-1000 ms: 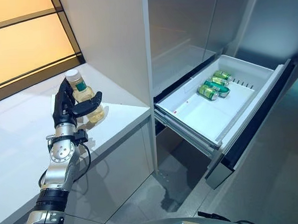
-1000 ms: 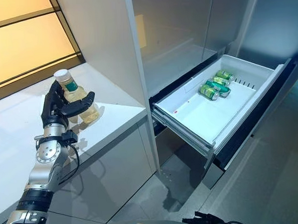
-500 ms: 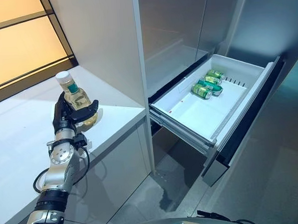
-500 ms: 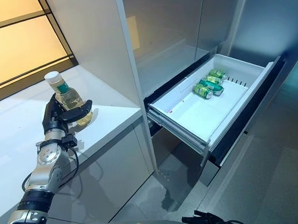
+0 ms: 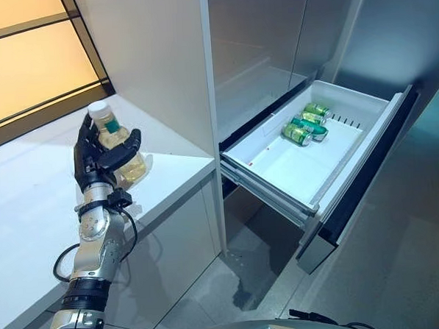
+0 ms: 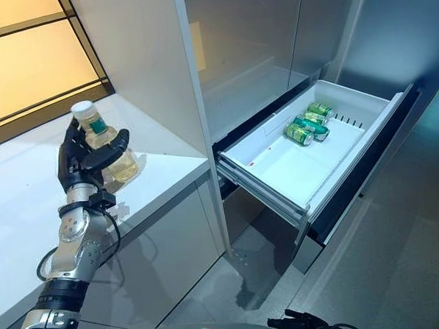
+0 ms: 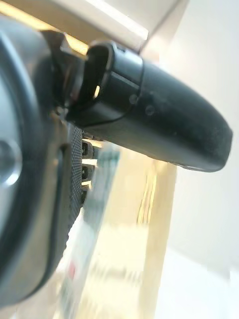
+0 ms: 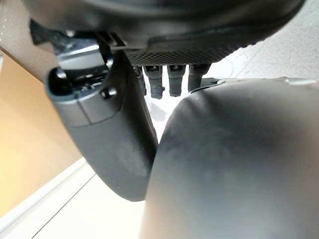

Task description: Put drinks into fridge and close the fridge

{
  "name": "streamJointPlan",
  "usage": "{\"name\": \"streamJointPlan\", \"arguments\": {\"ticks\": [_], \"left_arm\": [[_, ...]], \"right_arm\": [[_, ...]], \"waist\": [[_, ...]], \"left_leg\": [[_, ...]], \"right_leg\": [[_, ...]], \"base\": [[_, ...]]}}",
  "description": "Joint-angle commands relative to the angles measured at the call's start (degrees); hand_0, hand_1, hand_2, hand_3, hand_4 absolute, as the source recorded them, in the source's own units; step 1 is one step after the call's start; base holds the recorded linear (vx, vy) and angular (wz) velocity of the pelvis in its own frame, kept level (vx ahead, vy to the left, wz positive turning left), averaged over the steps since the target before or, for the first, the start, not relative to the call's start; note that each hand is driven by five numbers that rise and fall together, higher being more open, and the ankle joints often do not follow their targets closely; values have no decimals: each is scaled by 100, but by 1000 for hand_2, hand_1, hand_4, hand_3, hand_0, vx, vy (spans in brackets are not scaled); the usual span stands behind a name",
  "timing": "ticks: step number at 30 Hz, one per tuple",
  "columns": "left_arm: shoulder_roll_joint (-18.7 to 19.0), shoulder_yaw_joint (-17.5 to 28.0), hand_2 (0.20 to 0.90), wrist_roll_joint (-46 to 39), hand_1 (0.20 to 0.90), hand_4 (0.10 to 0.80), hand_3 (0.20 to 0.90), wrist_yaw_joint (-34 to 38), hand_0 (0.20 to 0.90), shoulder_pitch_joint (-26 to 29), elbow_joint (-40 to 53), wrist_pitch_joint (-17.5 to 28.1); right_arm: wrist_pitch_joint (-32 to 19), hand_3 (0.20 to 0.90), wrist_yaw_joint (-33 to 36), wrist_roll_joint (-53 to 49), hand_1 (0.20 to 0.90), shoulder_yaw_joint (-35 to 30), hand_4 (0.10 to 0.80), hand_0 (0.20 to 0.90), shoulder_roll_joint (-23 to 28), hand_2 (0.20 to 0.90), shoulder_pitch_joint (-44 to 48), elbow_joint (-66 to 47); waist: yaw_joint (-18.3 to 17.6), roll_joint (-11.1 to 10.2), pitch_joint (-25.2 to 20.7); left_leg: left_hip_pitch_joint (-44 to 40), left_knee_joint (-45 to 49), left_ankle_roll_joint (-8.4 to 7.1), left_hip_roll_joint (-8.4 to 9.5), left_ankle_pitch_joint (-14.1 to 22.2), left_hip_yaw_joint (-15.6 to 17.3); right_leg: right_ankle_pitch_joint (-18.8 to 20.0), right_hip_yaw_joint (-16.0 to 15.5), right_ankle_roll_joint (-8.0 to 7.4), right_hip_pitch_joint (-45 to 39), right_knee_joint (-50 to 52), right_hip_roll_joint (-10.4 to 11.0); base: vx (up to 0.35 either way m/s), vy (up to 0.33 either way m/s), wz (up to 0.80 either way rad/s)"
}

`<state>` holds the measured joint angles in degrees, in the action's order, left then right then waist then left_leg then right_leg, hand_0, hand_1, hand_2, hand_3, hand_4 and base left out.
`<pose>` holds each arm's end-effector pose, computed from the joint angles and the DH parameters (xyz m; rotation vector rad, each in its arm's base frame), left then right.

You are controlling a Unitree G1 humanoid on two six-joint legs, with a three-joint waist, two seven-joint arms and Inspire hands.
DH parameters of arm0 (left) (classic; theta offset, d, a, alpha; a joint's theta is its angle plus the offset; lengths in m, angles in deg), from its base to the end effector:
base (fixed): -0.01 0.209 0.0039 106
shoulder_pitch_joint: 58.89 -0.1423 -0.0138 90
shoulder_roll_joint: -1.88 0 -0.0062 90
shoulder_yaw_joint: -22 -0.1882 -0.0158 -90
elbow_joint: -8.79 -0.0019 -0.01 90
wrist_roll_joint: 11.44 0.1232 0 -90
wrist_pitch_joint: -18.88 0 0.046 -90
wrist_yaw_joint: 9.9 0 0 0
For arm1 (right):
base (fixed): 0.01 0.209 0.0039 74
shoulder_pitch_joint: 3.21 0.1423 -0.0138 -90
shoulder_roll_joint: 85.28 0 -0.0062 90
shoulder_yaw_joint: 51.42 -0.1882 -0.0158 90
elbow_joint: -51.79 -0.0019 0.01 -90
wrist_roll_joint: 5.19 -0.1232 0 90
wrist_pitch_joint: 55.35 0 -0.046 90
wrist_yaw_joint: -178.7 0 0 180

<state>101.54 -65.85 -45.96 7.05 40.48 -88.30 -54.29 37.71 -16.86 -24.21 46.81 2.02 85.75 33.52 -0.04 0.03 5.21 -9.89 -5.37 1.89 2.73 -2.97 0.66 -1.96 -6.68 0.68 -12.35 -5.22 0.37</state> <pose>0.2179 0.2419 0.0885 -0.2074 -0.3328 0.3525 0.0540 -0.2211 -0.1094 0.1798 1.2890 -0.0022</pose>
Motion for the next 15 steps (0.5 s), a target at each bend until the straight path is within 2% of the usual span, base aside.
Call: {"name": "streamJointPlan", "arguments": {"ticks": [1,15], "left_arm": [[380,242,900,331,900,800,900,-59,900,1002,363,714],[617,215,900,724,900,800,900,-119,900,984,439,570]], "right_arm": [[-42,900,-145,141,900,160,800,900,105,900,84,174],[-84,900,-173,150,900,126,800,900,142,900,86,230]], "waist": [[40,182,-156],[58,206,-156]], "left_leg": [[-138,37,-41,-17,700,133],[-150,37,-43,-2,705,105]], "right_leg": [[-436,-93,-281,274,560,-24],[-420,-83,-280,251,524,-36]], "base": [[0,0,0],[0,0,0]]}}
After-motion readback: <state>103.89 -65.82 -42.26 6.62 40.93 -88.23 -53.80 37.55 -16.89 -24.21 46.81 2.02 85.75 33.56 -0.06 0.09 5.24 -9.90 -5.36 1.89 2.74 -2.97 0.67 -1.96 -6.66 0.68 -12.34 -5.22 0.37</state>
